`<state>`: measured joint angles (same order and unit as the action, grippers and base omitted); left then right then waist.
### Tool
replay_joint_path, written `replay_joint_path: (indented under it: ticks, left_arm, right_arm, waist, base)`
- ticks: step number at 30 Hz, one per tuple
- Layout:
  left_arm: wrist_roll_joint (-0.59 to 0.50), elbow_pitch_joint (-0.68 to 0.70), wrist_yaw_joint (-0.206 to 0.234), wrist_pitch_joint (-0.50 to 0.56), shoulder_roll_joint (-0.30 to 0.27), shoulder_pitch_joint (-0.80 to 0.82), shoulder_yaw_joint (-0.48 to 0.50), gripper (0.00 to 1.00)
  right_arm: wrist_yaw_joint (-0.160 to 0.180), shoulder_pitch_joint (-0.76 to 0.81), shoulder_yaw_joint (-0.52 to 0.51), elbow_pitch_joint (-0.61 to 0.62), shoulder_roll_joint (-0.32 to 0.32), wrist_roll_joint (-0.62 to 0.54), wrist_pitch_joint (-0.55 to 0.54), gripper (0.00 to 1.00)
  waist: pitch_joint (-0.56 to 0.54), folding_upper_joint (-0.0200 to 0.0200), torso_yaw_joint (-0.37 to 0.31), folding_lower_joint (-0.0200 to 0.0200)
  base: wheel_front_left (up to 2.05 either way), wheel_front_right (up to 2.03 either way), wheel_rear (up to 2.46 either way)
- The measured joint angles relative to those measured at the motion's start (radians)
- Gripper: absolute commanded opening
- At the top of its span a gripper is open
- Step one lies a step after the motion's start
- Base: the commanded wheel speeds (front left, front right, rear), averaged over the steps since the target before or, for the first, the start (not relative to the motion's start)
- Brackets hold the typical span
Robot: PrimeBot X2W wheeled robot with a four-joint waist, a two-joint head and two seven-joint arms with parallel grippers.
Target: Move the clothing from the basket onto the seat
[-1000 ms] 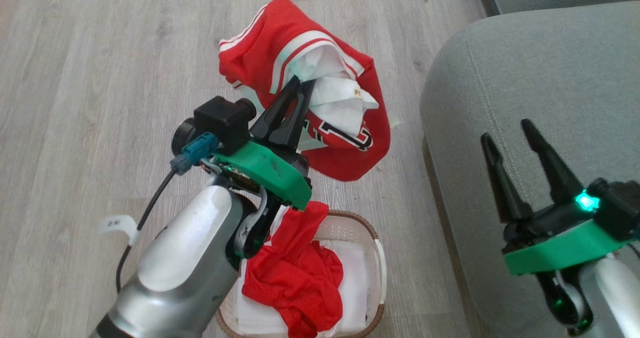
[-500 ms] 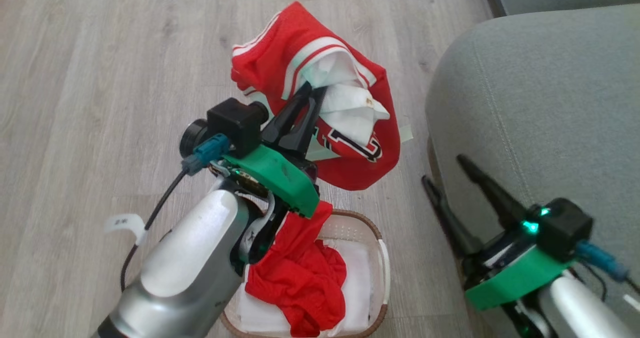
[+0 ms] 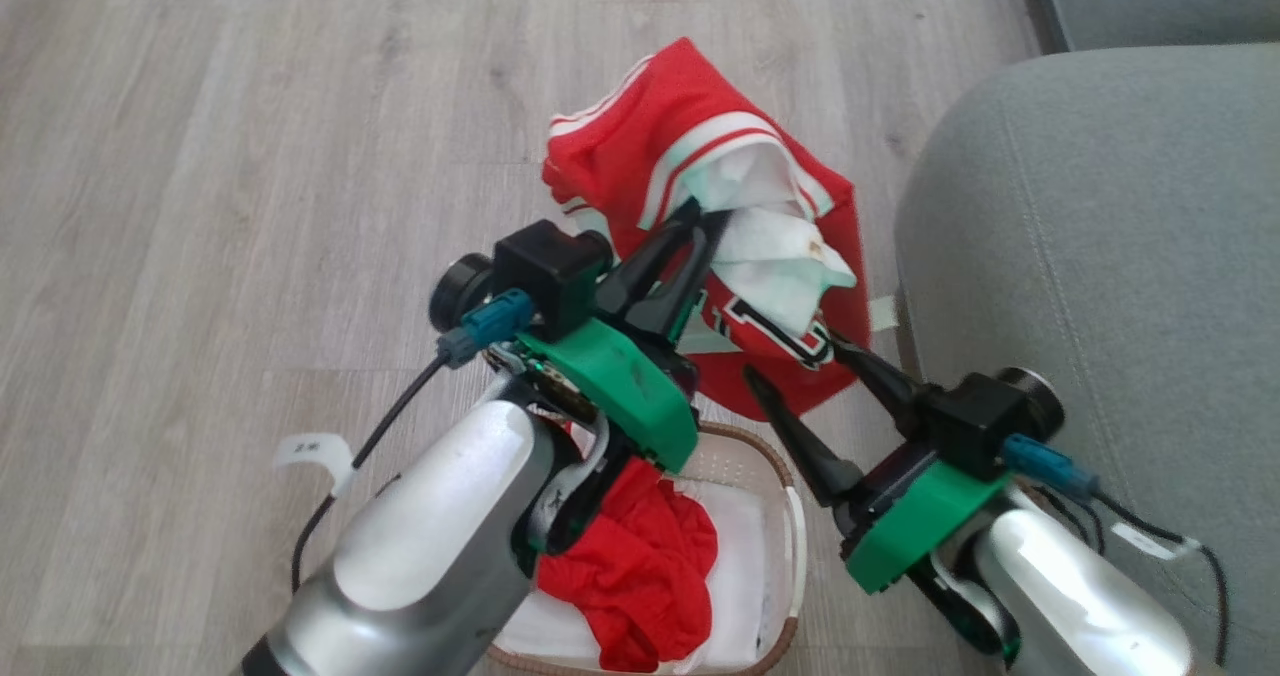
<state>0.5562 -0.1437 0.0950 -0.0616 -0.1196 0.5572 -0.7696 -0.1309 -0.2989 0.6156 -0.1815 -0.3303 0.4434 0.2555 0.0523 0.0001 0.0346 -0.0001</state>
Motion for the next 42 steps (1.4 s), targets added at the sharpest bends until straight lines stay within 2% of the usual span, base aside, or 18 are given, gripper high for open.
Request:
replay_joint_path:
  ticks: [4, 13, 14, 15, 16, 17, 26, 33, 34, 35, 42]
  left_arm:
    - [0.004, 0.007, -0.007, 0.009, 0.009, 0.001, -0.015, 0.00]
    - [0.021, 0.009, -0.025, 0.018, 0.026, -0.001, -0.061, 0.00]
    - [0.021, 0.008, -0.025, 0.018, 0.026, -0.002, -0.063, 0.00]
    - [0.021, 0.007, -0.025, 0.021, 0.026, -0.002, -0.063, 0.00]
    - [0.022, 0.007, -0.025, 0.021, 0.026, -0.003, -0.063, 0.00]
    - [0.027, 0.007, -0.025, 0.021, 0.026, -0.004, -0.064, 0.00]
    - [0.047, -0.004, -0.020, 0.016, 0.021, -0.025, -0.061, 0.00]
    - [0.090, -0.026, 0.002, -0.026, 0.018, -0.117, -0.053, 0.00]
    - [0.092, -0.028, 0.002, -0.030, 0.019, -0.124, -0.055, 0.48]
    - [0.092, -0.029, 0.001, -0.031, 0.020, -0.128, -0.058, 1.00]
    - [0.100, -0.037, 0.002, -0.056, 0.022, -0.143, -0.059, 1.00]
  right_arm:
    - [0.000, -0.035, 0.022, -0.064, 0.018, -0.002, 0.000, 1.00]
    - [0.000, -0.071, -0.044, -0.139, 0.050, -0.029, 0.000, 1.00]
    - [0.000, -0.071, -0.050, -0.140, 0.052, -0.031, 0.000, 0.89]
    - [0.000, -0.071, -0.057, -0.142, 0.055, -0.031, 0.000, 0.47]
    - [0.000, -0.070, -0.062, -0.142, 0.058, -0.031, 0.000, 0.21]
    - [0.000, -0.069, -0.066, -0.142, 0.061, -0.031, 0.000, 0.00]
    - [0.000, -0.036, -0.149, -0.118, 0.080, 0.004, 0.000, 0.00]
    - [0.000, 0.023, -0.239, -0.045, 0.106, 0.042, 0.000, 0.00]
    - [0.000, 0.028, -0.246, -0.034, 0.106, 0.042, 0.000, 0.00]
    - [0.000, 0.030, -0.253, -0.024, 0.106, 0.042, 0.000, 0.00]
    - [0.000, 0.039, -0.298, 0.027, 0.104, 0.042, 0.000, 0.00]
  waist:
    - [-0.001, 0.0000, 0.020, 0.0000]
    - [-0.019, 0.0000, 0.071, 0.0000]
    - [-0.021, 0.0000, 0.075, 0.0000]
    - [-0.024, 0.0000, 0.079, 0.0000]
    - [-0.026, 0.0000, 0.082, 0.0000]
    - [-0.028, 0.0000, 0.084, 0.0000]
    - [-0.030, 0.0000, 0.073, 0.0000]
    - [-0.030, 0.0000, 0.046, 0.0000]
    - [-0.029, 0.0000, 0.042, 0.0000]
    - [-0.029, 0.0000, 0.037, 0.0000]
    - [-0.030, 0.0000, 0.000, 0.0000]
  base:
    - [0.00, 0.00, 0.00]
    - [0.00, 0.00, 0.00]
    - [0.00, 0.00, 0.00]
    - [0.00, 0.00, 0.00]
    - [0.00, 0.00, 0.00]
    - [0.00, 0.00, 0.00]
    - [0.00, 0.00, 0.00]
    - [0.00, 0.00, 0.00]
    - [0.00, 0.00, 0.00]
    - [0.00, 0.00, 0.00]
    - [0.00, 0.00, 0.00]
